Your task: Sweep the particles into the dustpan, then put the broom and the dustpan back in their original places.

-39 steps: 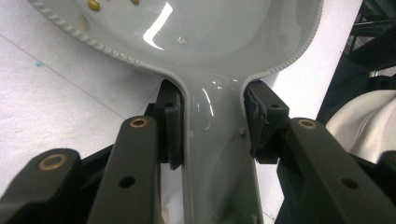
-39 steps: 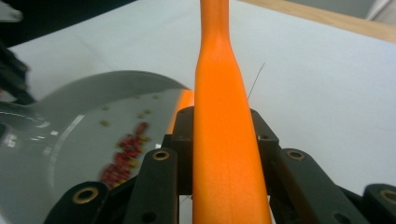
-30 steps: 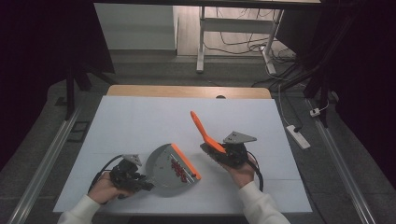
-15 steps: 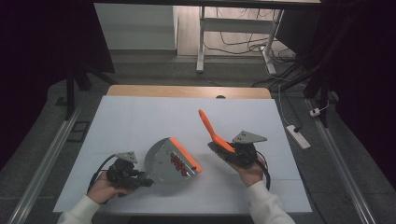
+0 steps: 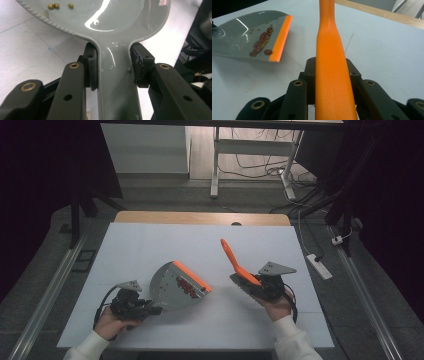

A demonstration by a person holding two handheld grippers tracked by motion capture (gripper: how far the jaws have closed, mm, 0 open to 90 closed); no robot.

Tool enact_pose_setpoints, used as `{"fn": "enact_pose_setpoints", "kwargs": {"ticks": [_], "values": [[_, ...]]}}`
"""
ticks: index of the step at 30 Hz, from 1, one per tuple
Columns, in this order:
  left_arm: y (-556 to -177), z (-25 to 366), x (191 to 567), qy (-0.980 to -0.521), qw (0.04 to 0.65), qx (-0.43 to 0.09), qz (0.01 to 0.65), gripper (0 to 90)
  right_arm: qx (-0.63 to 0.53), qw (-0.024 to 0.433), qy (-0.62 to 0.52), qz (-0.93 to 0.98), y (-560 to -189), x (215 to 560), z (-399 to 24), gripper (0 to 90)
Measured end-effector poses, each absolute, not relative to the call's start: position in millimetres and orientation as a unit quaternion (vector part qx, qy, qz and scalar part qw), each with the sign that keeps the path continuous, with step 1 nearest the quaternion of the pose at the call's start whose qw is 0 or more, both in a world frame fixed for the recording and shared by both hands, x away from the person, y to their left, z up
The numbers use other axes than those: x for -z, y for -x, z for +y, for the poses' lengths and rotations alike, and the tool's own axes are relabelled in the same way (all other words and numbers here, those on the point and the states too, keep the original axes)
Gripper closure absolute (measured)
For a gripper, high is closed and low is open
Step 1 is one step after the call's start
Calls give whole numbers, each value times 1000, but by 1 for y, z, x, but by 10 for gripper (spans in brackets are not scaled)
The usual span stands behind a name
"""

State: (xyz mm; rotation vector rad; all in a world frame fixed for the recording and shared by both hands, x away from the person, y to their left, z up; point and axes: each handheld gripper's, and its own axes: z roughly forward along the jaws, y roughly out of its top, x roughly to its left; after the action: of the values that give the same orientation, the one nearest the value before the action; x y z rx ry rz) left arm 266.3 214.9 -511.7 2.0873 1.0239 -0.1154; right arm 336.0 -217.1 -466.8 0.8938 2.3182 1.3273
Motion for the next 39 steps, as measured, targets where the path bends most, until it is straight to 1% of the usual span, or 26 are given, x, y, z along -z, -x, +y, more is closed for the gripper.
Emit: {"fn": "enact_pose_setpoints", "kwargs": {"ticks": [9,17,23,34,39], "values": [[-259,220,513,-801,408,25,436,613,-461,162,-318,812,-332,469,-232,703],[-251,220,516,-786,403,5,468,613,-462,159,-313,814,-327,469,-240,703],[-245,216,518,-782,399,-4,478,613,-462,153,-319,813,-325,471,-244,703],[-244,217,519,-770,399,-12,498,613,-466,148,-314,814,-323,475,-244,703],[-246,218,521,-763,398,-11,509,612,-461,135,-326,814,-322,480,-243,704]]}}
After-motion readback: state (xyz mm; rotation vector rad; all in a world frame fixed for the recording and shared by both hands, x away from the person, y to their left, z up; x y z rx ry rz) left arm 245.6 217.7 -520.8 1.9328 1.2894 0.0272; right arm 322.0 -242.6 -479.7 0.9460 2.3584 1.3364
